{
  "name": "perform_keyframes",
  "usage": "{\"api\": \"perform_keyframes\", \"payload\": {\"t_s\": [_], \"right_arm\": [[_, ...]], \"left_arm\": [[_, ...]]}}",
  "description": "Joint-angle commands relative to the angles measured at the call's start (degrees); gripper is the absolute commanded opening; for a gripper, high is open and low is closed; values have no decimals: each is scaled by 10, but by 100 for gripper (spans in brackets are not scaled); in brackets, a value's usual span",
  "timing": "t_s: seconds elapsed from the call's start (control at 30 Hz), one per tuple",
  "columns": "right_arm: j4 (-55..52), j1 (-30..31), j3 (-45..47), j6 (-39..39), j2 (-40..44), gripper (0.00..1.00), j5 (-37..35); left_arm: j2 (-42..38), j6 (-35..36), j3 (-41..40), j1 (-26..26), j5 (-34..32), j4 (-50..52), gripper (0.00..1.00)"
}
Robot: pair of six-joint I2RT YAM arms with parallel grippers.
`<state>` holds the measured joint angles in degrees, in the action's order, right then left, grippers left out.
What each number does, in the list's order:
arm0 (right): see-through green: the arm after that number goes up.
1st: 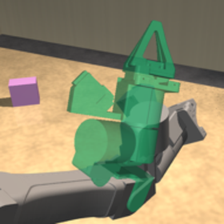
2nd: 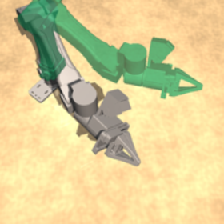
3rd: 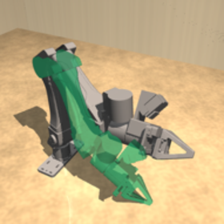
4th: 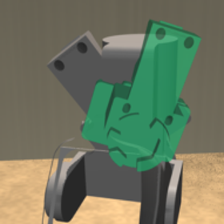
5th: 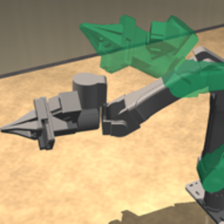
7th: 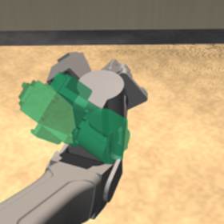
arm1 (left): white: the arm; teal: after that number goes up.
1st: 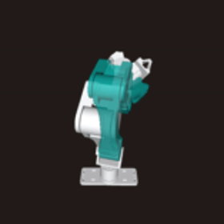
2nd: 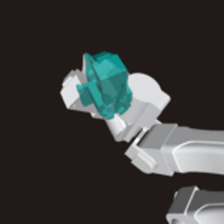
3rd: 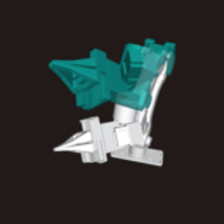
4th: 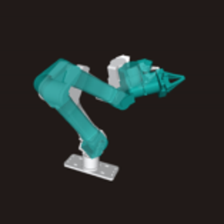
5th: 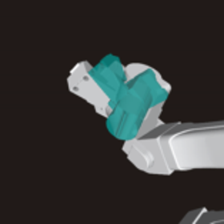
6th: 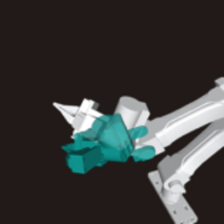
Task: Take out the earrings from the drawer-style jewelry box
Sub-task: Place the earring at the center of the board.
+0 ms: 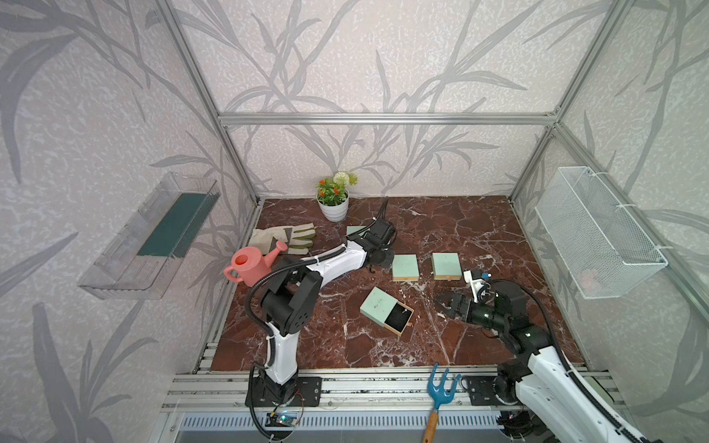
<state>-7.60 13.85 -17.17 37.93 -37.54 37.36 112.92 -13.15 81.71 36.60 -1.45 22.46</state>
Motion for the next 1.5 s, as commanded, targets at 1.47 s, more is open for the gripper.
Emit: {"api": "perform_keyframes", "payload": {"t_s": [1.47], "right_arm": [[-14,-15,2,-9,-11,99,12]], "left_arm": [[87,-27,44,-9,15,26,26]]}}
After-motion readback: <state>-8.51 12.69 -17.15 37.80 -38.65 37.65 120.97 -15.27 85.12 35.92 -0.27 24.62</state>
